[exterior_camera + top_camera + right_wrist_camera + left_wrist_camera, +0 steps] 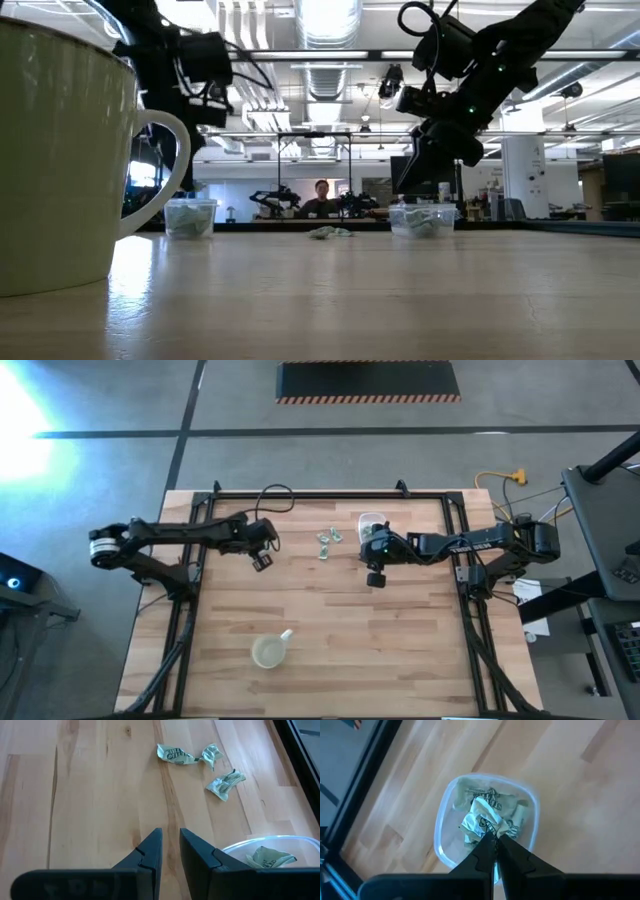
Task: Pick and place items into bin
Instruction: Put the green stevia packet into the square transparent bin
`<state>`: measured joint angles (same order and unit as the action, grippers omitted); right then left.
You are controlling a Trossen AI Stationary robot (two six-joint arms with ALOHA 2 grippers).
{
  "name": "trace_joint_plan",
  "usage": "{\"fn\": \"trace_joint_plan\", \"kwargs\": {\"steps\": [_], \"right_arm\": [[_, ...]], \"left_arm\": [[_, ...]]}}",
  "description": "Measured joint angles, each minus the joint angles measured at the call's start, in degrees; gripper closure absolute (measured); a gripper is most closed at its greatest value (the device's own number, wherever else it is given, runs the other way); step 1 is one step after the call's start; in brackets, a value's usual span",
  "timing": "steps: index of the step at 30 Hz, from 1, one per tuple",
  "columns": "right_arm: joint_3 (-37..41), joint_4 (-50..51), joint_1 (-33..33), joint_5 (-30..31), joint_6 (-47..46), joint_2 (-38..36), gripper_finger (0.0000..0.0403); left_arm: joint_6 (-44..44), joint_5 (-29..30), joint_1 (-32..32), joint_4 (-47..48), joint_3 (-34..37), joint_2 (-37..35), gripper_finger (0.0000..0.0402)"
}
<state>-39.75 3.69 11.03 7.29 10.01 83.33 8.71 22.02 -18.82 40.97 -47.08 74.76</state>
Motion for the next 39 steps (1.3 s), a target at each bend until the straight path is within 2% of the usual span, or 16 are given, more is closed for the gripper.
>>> {"fn": "trace_joint_plan", "kwargs": {"steps": [5,15,27,33,36,39], "right_arm": [[0.0,-0.19,-0.02,0.02,-0.61,0.0,0.0346],[0.0,-0.2,-0.02,0.02,-1.02,0.0,0.0346],[0.0,-0.2,-0.02,0.02,-0.93,0.0,0.0346],[0.0,-0.2,-0.02,0.02,-0.97,0.0,0.0346],[0.0,-0.23,-0.01,0.02,-0.97,0.0,0.0346],[0.02,-0.72,-0.02,0.02,-0.97,0.0,0.0346]], "left_arm": [[-0.07,0.94,-0.26,-6.15,4.04,0.09,0.0402],[-1.5,0.91,-0.25,-7.16,4.91,0.09,0.0399],[-2.15,2.68,-0.25,-7.63,4.5,0.09,0.0289],[-2.14,2.89,-0.25,-7.56,2.23,-1.0,0.0272],[-2.14,1.0,-0.2,-8.67,0.28,-1.81,0.0272],[-4.7,-5.9,-0.2,-15.03,-0.14,-1.86,0.0272]]}}
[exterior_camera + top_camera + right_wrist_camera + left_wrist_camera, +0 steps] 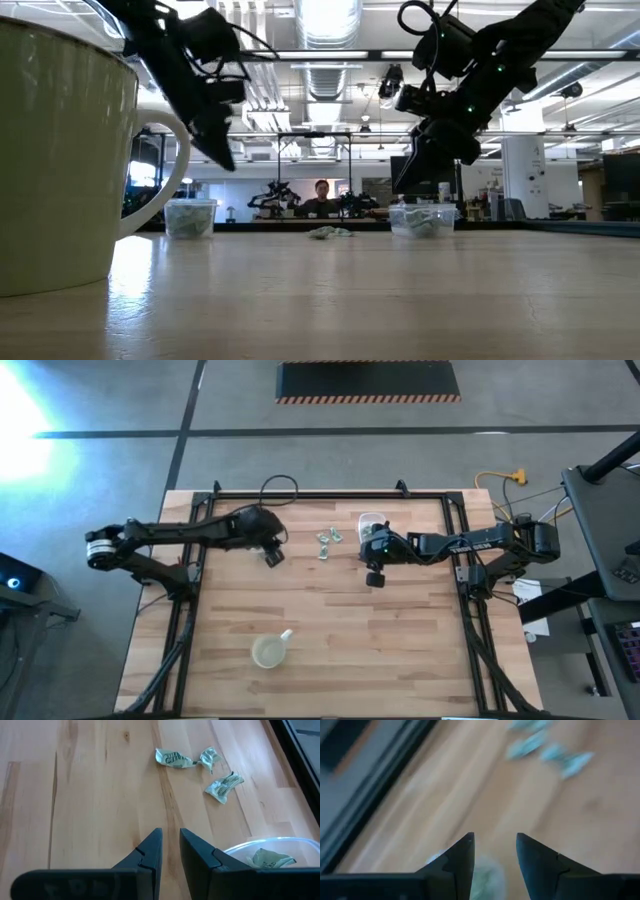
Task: Pick and place items into bin
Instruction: Put the green stevia packet into the square transparent bin
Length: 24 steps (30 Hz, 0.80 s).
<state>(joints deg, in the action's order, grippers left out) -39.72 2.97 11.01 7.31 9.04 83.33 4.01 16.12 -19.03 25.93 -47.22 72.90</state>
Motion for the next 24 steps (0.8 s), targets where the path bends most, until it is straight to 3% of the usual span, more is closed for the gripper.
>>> {"fn": "trace_joint_plan", "kwargs": {"steps": [3,6,17,24], "right_arm": [[0.0,-0.84,0.01,0.0,-0.01,0.07,0.0346],[0.0,-0.87,0.0,0.0,-0.02,0.09,0.0346],[0.0,-0.8,0.02,0.0,-0.02,0.09,0.0346],[0.0,-0.78,0.0,0.0,0.07,0.11,0.0346]], "left_arm": [[-4.78,-10.43,0.27,-10.52,1.15,1.01,0.0272],[-7.31,-15.98,0.78,-18.83,2.3,3.28,0.0272],[-7.37,-16.48,2.03,-39.48,2.14,18.51,0.0272],[-5.81,-16.23,2.27,-42.36,0.39,25.58,0.0271]]}}
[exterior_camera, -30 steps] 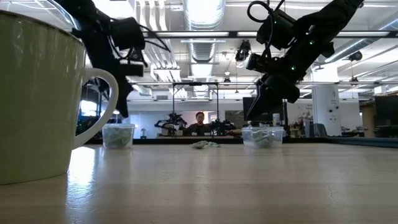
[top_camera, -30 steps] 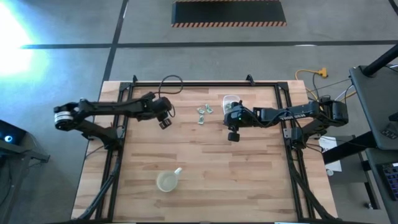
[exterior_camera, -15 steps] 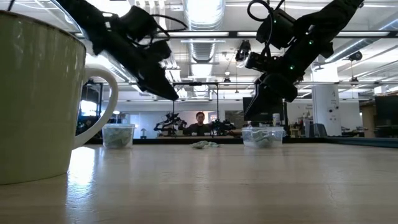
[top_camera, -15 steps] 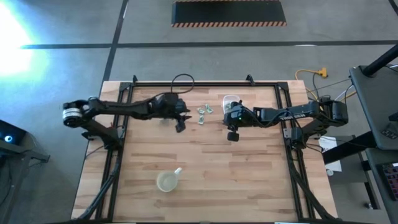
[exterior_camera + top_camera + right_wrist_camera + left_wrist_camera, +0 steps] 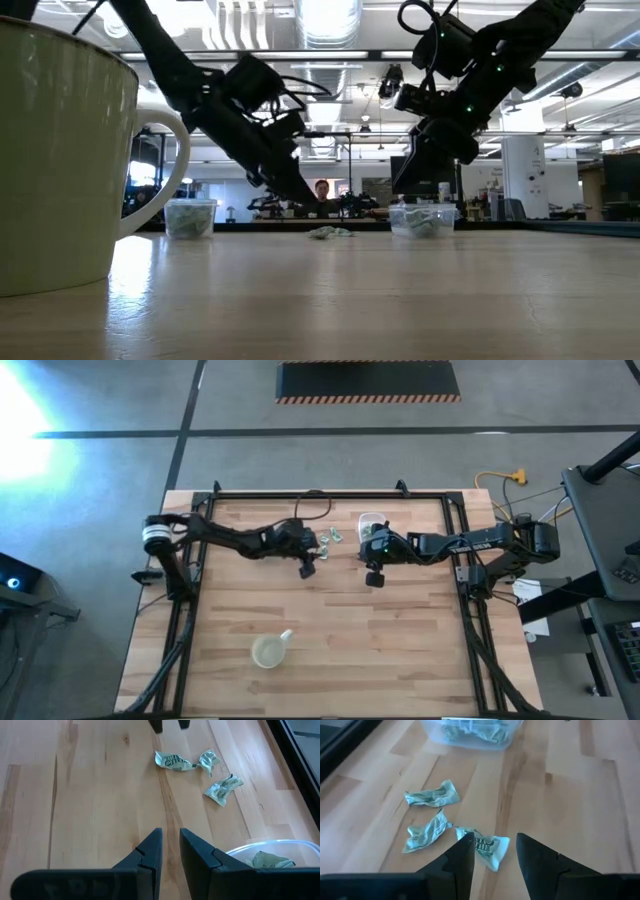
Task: Pick and place items into bin
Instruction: Put the green stevia packet into the square transparent bin
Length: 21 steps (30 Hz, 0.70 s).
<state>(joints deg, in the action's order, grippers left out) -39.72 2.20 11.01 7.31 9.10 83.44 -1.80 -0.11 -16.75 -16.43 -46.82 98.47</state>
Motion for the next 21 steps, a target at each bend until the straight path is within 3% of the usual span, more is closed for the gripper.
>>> {"fn": "trace_joint_plan", "kwargs": {"steps": [7,21], "right_arm": [[0.25,0.01,0.02,0.0,0.09,0.01,0.0346],[0.68,-0.44,0.04,0.11,0.09,0.02,0.0346]], "left_arm": [[3.02,3.88,0.04,0.07,-1.97,4.3,0.0271],[6.07,4.29,0.09,-0.07,-2.71,7.29,0.0271]]}}
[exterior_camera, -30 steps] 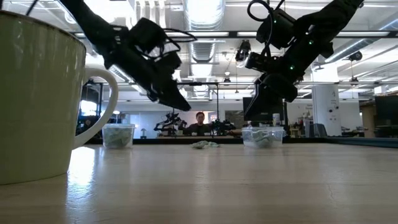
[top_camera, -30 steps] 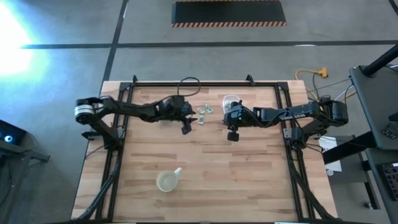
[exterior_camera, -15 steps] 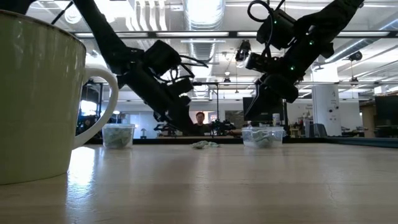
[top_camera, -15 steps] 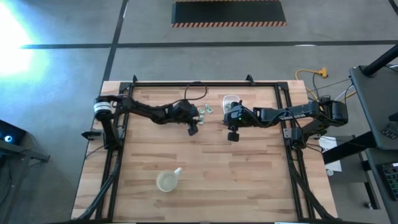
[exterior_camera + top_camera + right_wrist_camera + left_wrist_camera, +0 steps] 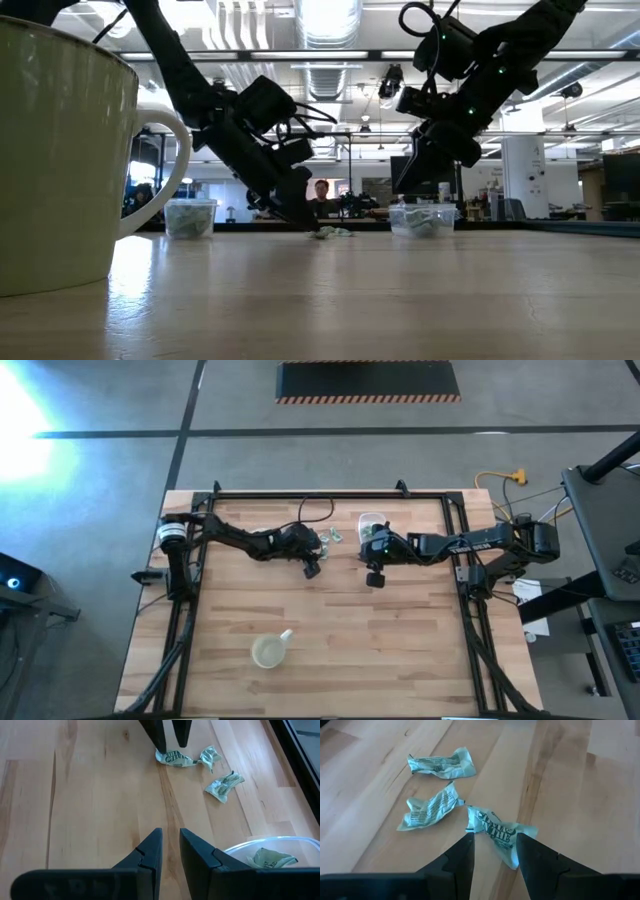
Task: Pick and place items into bin
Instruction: Put the green stevia packet into the square transparent bin
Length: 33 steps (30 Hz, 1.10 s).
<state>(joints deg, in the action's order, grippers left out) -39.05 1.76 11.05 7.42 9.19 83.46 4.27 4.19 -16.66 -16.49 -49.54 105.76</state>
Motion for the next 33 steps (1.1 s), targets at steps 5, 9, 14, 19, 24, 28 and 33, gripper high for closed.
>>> {"fn": "trace_joint_plan", "kwargs": {"steps": [5,9,14,19,24,28,33], "right_arm": [[0.0,0.0,0.0,0.0,-0.13,0.0,0.0346],[0.0,-0.22,0.0,0.0,-0.15,0.0,0.0346],[0.0,-0.44,0.0,0.0,-0.15,0.0,0.0346],[0.0,-0.61,0.0,0.0,-0.17,0.0,0.0346],[0.0,-0.68,0.0,0.0,-0.17,0.0,0.0346],[0.0,-0.68,0.0,0.0,-0.17,0.0,0.0346],[0.0,-0.7,-0.02,0.0,-0.2,0.0,0.0346]], "left_arm": [[0.04,-0.02,0.22,-0.05,0.04,0.21,0.0271],[0.75,0.0,0.24,-0.09,0.04,0.21,0.0271],[1.45,-0.02,0.29,-0.5,0.24,0.21,0.0271],[2.06,-0.02,0.35,-0.63,0.24,0.21,0.0271],[2.95,0.0,0.49,-0.88,0.28,0.21,0.0272],[2.99,-0.02,0.78,-1.3,0.28,0.21,0.0272],[2.97,0.39,1.03,-1.51,0.31,0.21,0.0272]]}}
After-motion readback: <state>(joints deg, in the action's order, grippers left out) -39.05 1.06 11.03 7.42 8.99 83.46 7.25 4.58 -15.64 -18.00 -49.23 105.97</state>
